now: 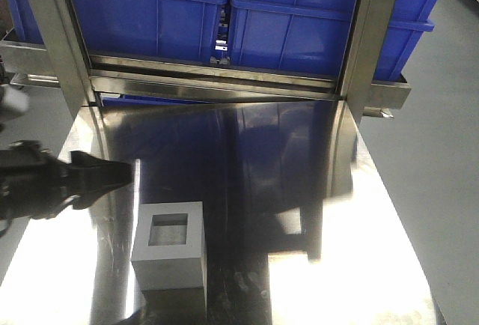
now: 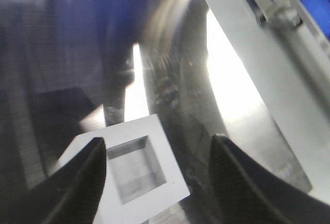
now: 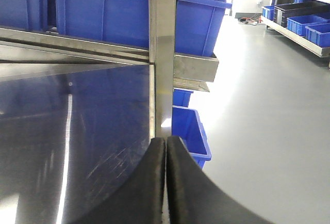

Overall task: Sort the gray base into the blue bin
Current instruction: 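Lower the left gripper onto the gray hollow block and close it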

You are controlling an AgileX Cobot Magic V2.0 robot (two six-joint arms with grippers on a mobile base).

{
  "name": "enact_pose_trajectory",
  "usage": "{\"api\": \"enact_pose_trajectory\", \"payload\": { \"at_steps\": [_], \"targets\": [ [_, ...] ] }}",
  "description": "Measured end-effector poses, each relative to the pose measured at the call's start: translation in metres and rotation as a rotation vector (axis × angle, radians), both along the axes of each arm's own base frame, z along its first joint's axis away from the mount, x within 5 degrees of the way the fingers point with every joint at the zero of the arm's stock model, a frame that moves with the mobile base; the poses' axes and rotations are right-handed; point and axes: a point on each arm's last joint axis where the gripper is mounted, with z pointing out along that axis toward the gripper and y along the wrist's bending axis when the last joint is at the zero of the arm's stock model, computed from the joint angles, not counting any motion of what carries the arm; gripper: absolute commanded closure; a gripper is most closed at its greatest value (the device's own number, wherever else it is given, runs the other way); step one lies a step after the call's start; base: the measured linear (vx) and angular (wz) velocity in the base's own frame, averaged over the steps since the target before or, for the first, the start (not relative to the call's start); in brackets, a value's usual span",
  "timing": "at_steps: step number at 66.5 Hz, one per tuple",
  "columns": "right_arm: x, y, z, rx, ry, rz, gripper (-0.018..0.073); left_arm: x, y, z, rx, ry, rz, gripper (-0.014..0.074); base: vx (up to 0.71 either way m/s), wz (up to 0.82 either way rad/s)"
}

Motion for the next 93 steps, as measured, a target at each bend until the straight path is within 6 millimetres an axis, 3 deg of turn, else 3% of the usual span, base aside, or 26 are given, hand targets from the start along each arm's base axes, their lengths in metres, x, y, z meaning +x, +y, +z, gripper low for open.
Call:
{"api": "enact_pose_trajectory", "payload": {
  "at_steps": [14,28,49,93],
  "targets": [
    [0.0,0.0,0.0,-0.005,0.0,0.001,0.0564,0.019,-0.032,-0.007,0.128,0.038,-0.068,0.0171,0.0,0.0],
    [0.0,0.0,0.0,-0.005,0.0,0.001,0.0564,0.025,-0.054,-0.02,0.298,0.093,-0.064,0.0171,0.0,0.0],
    [0.0,0.0,0.0,-0.005,0.0,0.001,0.0564,0.032,-0.057,-0.046,0.446,0.21,0.074,0.0171,0.0,0.0],
    [0.0,0.0,0.0,-0.005,0.0,0.001,0.0564,0.044,-0.067,-0.084,0.445,0.361,0.107,0.0173,0.0,0.0]
  ]
}}
